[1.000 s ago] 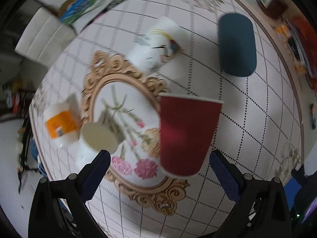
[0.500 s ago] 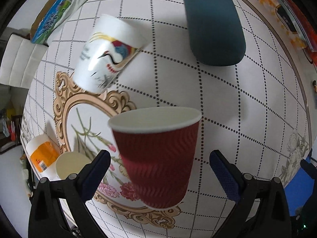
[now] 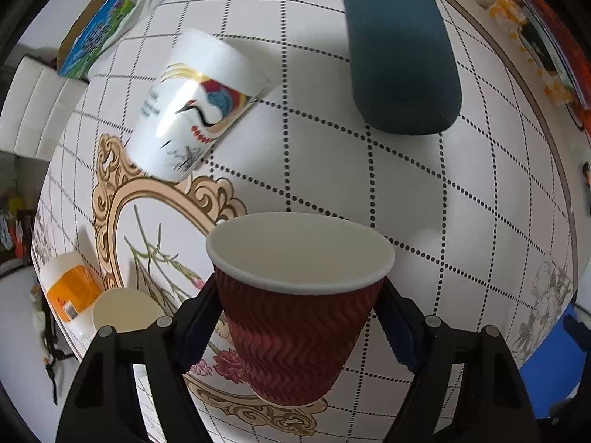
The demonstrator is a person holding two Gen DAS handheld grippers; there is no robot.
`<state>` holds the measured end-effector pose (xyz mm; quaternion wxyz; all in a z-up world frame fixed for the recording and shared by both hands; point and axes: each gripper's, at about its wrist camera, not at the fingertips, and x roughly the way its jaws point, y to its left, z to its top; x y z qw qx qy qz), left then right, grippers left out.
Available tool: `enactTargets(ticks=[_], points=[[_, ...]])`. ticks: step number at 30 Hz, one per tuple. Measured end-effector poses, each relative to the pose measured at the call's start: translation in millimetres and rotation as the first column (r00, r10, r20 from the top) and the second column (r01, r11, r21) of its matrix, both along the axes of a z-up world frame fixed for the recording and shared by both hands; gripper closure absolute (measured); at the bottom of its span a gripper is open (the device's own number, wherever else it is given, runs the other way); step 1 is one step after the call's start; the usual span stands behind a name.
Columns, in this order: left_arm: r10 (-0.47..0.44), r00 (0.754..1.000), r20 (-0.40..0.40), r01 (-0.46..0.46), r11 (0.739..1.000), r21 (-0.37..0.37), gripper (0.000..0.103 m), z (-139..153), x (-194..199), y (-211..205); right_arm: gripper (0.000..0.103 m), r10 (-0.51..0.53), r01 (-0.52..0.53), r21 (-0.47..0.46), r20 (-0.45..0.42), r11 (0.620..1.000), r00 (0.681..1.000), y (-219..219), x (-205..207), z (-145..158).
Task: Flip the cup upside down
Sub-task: 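Close the left tool on the red cup and lift it upright, then carry the upright red cup with the left tool toward the right tool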
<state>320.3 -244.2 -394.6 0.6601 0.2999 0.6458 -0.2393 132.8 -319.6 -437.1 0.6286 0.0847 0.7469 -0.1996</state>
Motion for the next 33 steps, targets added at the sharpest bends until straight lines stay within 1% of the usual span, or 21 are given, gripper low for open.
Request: enactTargets(ticks=[5,10,15,18,23,24,25,28,29,32,33], points=[[0.066,0.998,-0.021,-0.066,0.998,-0.021,0.026,7.3,2.2,20.1,0.000,-0.006,0.006,0.006,0.012,1.000,1.000,1.5,6.1,4.9],[0.154,0.986,-0.059,-0.157,0.987,-0.043,0.026,17.5,1.8,48.5,0.000,0.000,0.000,0.015,0.032,1.000,0.999,1.3,1.8,10.3],[0.259,0.960,-0.111,-0.267,0.962,-0.065,0.026,23.6,-9.8,85.5,0.000,0.017,-0.019,0.030,0.055,0.999,0.998,4.1,-7.6,19.7],[0.331,0.933,-0.144,-0.343,0.937,-0.071,0.026,22.2,-17.8,112.4,0.000,0.039,-0.042,0.044,0.068,0.998,0.997,8.2,-12.6,25.8],[0.459,0.865,-0.200,-0.481,0.873,-0.077,0.026,14.0,-36.9,159.6,0.000,0.095,-0.100,0.060,0.092,0.993,0.991,23.7,-21.8,34.3],[0.489,0.846,-0.213,-0.514,0.854,-0.079,0.026,11.3,-41.2,169.7,0.000,0.109,-0.116,0.061,0.098,0.991,0.989,27.2,-23.7,36.2],[0.506,0.834,-0.222,-0.532,0.842,-0.082,0.026,10.7,-46.0,175.2,0.000,0.123,-0.130,0.064,0.103,0.990,0.987,31.2,-25.3,37.5],[0.570,0.781,-0.255,-0.606,0.791,-0.086,0.026,1.3,-62.9,198.3,0.000,0.168,-0.176,0.069,0.111,0.982,0.980,41.1,-30.4,40.2],[0.587,0.763,-0.270,-0.627,0.774,-0.087,0.026,0.6,-75.7,198.4,0.000,0.183,-0.191,0.070,0.111,0.979,0.977,43.5,-32.6,40.3],[0.630,0.705,-0.326,-0.686,0.722,-0.089,0.026,-3.0,-96.2,196.7,0.000,0.229,-0.237,0.071,0.106,0.969,0.968,53.4,-39.9,38.9],[0.639,0.692,-0.335,-0.698,0.711,-0.087,0.026,-8.5,-105.5,194.7,0.000,0.243,-0.251,0.072,0.101,0.965,0.965,57.7,-44.0,36.9]])
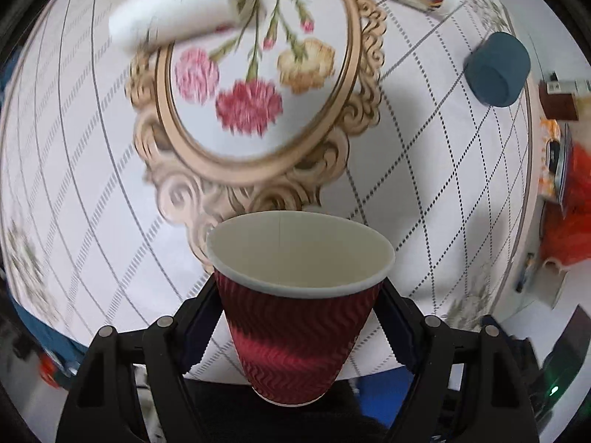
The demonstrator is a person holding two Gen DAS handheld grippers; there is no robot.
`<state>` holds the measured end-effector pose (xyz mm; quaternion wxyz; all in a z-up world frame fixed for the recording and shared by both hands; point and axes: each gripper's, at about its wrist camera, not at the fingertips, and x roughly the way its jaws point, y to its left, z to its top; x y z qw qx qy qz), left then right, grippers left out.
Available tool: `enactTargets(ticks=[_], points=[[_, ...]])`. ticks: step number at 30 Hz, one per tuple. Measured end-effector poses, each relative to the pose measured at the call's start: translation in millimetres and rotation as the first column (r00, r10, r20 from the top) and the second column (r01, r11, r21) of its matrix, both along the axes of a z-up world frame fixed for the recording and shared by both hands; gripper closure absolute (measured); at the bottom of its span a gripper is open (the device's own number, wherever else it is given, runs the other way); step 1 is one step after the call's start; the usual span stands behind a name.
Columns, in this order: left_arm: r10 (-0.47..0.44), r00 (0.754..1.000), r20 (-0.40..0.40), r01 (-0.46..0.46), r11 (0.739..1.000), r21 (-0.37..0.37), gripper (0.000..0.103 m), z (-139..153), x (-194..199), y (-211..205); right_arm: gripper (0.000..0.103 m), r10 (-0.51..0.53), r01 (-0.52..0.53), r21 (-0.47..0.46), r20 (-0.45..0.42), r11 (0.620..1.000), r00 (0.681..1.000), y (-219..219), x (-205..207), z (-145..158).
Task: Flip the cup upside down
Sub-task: 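Carry the upright red cup with the left tool toward the right tool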
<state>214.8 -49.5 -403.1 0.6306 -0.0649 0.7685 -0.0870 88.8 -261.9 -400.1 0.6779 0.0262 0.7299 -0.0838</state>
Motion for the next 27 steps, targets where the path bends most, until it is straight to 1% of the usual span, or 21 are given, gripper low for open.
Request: enactTargets(ticks=[1,3,5,6,9,11,13,14,15,21,22,23,24,25,27], points=[[0.011,1.000,-0.011,-0.011,1.000,-0.004,0.026,0.7,-5.7,-9.4,0.000,0.010,-0.010,0.000,-0.005,1.000,1.000,4.7,-2.4,-2.2],[0.018,1.000,-0.023,-0.018,1.000,-0.006,0.026,-5.8,-11.4,-8.8,0.000,0.026,-0.026,-0.002,-0.018,1.000,1.000,10.5,-4.6,-6.4],[0.011,1.000,-0.028,-0.011,1.000,-0.002,0.026,-11.0,-18.1,-15.4,0.000,0.036,-0.036,-0.002,-0.028,0.999,0.999,12.4,-8.9,-9.4],[0.005,1.000,-0.029,-0.005,1.000,0.003,0.025,-8.7,-22.8,-20.3,0.000,0.040,-0.040,-0.004,-0.033,0.999,0.999,13.9,-10.0,-10.6],[-0.010,1.000,-0.019,0.011,1.000,0.020,0.024,-13.5,-26.5,-26.9,0.000,0.044,-0.044,-0.012,-0.041,0.999,0.998,16.6,-13.8,-13.3],[-0.018,1.000,-0.009,0.018,0.999,0.027,0.024,-18.9,-33.1,-46.8,0.000,0.038,-0.039,-0.017,-0.043,0.999,0.998,15.7,-16.1,-13.3],[-0.029,1.000,-0.005,0.029,0.999,0.034,0.023,-20.1,-33.6,-50.5,0.000,0.028,-0.029,-0.017,-0.042,0.999,0.999,15.5,-19.1,-12.6],[-0.033,0.999,-0.006,0.033,0.999,0.035,0.023,-18.7,-32.0,-46.6,0.000,0.022,-0.023,-0.018,-0.042,1.000,0.999,15.6,-20.2,-11.8],[-0.034,0.999,-0.006,0.034,0.999,0.035,0.023,-19.2,-32.6,-46.7,0.000,0.018,-0.019,-0.017,-0.043,1.000,0.999,6.3,-20.5,-14.2],[-0.059,0.998,0.007,0.058,0.997,0.047,0.023,-17.9,-32.8,-44.5,0.000,0.004,-0.005,-0.024,-0.042,1.000,0.999,8.6,-19.1,-14.4],[-0.068,0.998,0.012,0.067,0.996,0.053,0.021,-17.3,-32.8,-44.9,0.000,0.001,-0.002,-0.022,-0.042,1.000,0.999,9.9,-20.6,-14.0],[-0.073,0.997,0.012,0.072,0.996,0.054,0.015,-17.6,-33.2,-46.0,0.000,-0.003,0.002,-0.021,-0.042,1.000,0.999,7.2,-26.0,-14.9],[-0.075,0.997,0.012,0.074,0.996,0.053,0.014,-17.6,-33.4,-46.4,0.000,-0.007,0.006,-0.018,-0.041,1.000,0.999,7.6,-30.3,-14.8],[-0.075,0.997,0.014,0.074,0.996,0.051,0.014,-16.8,-33.4,-46.4,0.000,-0.010,0.009,-0.019,-0.041,1.000,0.999,6.9,-18.3,-19.8],[-0.074,0.997,0.023,0.073,0.996,0.050,0.014,-14.4,-33.5,-45.9,0.000,-0.015,0.014,-0.018,-0.038,1.000,0.999,2.6,-14.5,-16.8]])
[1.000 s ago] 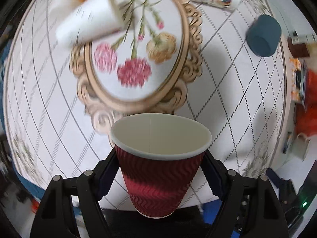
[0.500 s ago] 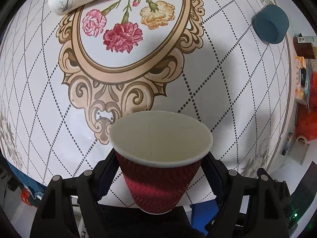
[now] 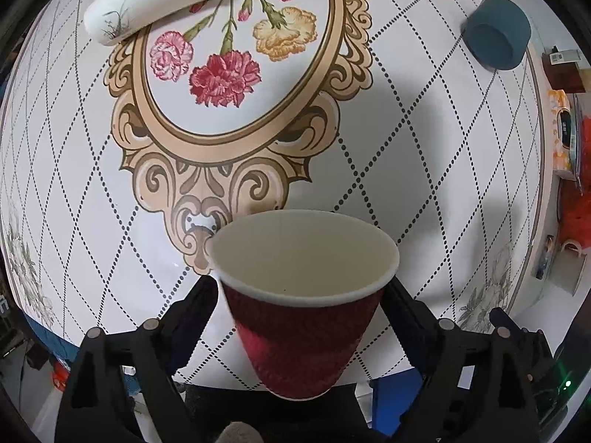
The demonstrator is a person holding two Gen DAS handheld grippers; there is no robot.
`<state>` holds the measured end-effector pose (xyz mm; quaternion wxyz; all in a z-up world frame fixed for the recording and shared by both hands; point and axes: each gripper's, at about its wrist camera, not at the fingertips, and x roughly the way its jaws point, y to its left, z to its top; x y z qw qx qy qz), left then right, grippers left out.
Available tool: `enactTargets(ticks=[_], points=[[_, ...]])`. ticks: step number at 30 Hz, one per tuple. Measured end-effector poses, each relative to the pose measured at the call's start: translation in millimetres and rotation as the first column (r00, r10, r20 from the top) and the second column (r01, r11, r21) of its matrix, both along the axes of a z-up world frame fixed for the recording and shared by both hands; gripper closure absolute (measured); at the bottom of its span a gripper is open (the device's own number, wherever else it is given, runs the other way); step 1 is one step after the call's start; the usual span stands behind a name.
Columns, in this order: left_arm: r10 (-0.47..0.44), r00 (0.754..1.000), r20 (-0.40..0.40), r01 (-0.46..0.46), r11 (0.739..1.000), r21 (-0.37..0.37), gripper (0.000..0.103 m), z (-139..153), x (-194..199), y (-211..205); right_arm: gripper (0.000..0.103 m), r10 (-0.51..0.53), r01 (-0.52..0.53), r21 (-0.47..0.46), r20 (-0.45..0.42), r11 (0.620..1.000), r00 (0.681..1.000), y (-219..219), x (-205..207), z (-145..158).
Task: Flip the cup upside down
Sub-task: 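Carry the upright red cup with the left tool toward the right tool, then close the right tool on the red cup while the left tool releases it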
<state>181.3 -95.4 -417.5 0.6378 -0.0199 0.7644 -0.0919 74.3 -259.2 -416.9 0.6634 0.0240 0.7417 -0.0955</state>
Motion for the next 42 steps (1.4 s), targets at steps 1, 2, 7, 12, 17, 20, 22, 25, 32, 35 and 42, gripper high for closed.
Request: enactTargets(ticks=[1,2,7,12,17,20,22,25,32,35,42], points=[[0.003,1.000,0.007,-0.003,1.000,-0.002,0.014,2.4,0.3,0.9,0.000,-0.003,0.003,0.001,0.002,1.000,1.000,-1.0,1.1,2.4],[0.007,1.000,0.010,-0.007,1.000,-0.005,0.014,4.4,0.5,2.3,0.000,-0.006,0.006,0.002,0.005,1.000,1.000,-3.0,2.3,6.7],[0.031,0.998,0.049,-0.030,0.999,-0.020,0.013,26.1,-0.2,17.6,0.000,-0.039,0.037,0.032,0.044,0.999,0.998,-2.8,8.8,41.6],[0.054,0.991,0.123,-0.053,0.999,-0.013,0.013,57.4,-6.9,44.9,0.000,-0.049,0.043,0.075,0.084,0.996,0.995,13.1,9.8,67.9],[0.069,0.979,0.191,-0.074,0.997,0.022,0.013,82.6,-23.6,77.8,0.000,-0.040,0.026,0.114,0.119,0.993,0.992,40.3,-1.5,83.4],[0.070,0.974,0.217,-0.082,0.996,0.047,0.013,88.4,-34.4,94.0,0.000,-0.040,0.024,0.129,0.127,0.991,0.991,55.1,-2.0,85.2],[0.065,0.971,0.230,-0.083,0.994,0.068,0.013,87.2,-42.9,103.1,0.000,-0.044,0.026,0.136,0.125,0.990,0.991,65.5,-1.3,80.1],[0.062,0.972,0.226,-0.086,0.991,0.100,0.013,78.0,-52.4,119.0,0.000,-0.056,0.039,0.136,0.125,0.990,0.991,79.7,5.9,69.2],[0.077,0.977,0.199,-0.104,0.987,0.125,0.013,55.0,-66.7,145.1,0.025,-0.078,0.064,0.130,0.102,0.989,0.992,93.8,14.8,45.1],[0.079,0.978,0.195,-0.105,0.986,0.127,0.013,49.6,-69.7,151.4,0.034,-0.083,0.071,0.128,0.092,0.989,0.992,95.5,13.8,39.4],[0.067,0.980,0.188,-0.093,0.987,0.134,0.013,43.6,-70.6,156.8,0.037,-0.084,0.074,0.115,0.089,0.991,0.992,99.3,10.8,34.6]])
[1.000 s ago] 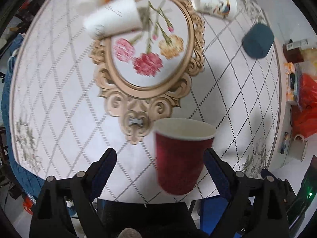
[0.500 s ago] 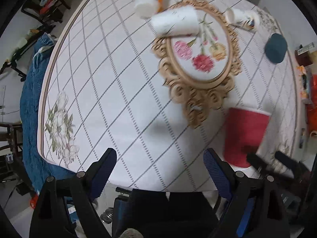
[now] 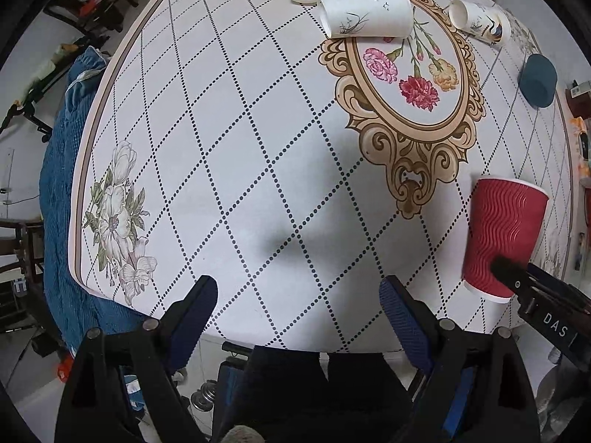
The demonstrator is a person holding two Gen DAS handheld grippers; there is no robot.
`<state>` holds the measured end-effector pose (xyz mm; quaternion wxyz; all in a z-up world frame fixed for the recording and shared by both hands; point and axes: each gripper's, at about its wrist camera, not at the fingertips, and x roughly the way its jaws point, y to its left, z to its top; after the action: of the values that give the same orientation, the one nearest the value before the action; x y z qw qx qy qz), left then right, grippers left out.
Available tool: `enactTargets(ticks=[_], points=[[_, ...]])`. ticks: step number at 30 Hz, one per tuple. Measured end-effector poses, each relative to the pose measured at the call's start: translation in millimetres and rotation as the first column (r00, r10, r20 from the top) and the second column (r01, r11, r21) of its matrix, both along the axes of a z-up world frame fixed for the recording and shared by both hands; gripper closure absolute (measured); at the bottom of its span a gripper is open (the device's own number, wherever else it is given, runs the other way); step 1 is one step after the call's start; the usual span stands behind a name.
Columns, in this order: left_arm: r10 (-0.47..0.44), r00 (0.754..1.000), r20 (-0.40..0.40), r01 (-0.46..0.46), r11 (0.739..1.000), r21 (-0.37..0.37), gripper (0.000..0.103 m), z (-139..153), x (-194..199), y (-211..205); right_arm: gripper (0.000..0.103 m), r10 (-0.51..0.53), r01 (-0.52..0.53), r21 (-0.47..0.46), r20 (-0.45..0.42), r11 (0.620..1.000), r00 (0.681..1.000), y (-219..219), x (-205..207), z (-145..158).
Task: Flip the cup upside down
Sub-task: 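Close the right tool on the red cup while the left tool releases it, then rotate the red cup with the right tool so its opening faces down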
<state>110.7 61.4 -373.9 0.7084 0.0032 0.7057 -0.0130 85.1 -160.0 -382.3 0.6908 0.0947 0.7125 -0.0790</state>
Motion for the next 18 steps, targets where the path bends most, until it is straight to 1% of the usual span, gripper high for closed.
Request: enactTargets(ticks=[7,10,12,14,16,18], points=[[-0.025,1.000,0.016,0.025,1.000,-0.001,0.013,2.5,2.0,0.6,0.037,-0.002,0.002,0.005,0.006,1.000,1.000,2.4,-3.2,3.9],[-0.037,0.999,0.035,0.037,0.999,0.002,0.013,6.9,2.6,1.0,0.037,0.002,-0.003,0.007,0.020,1.000,1.000,3.8,-5.2,12.7],[-0.046,0.998,0.051,0.045,0.999,0.003,0.013,10.6,3.2,1.6,0.034,0.010,-0.010,0.008,0.033,1.000,0.999,5.4,-6.3,23.6],[-0.049,0.996,0.068,0.049,0.999,0.003,0.013,13.7,3.8,2.8,0.027,0.048,-0.047,-0.015,0.051,0.999,0.998,9.7,-7.3,38.0],[-0.054,0.995,0.082,0.054,0.999,0.002,0.013,16.7,4.8,4.0,0.021,0.126,-0.121,-0.072,0.074,0.990,0.989,17.3,-7.8,56.0],[-0.058,0.994,0.093,0.058,0.998,-0.002,0.013,18.6,5.5,5.3,0.020,0.248,-0.229,-0.178,0.091,0.957,0.965,29.1,-9.4,75.1]])
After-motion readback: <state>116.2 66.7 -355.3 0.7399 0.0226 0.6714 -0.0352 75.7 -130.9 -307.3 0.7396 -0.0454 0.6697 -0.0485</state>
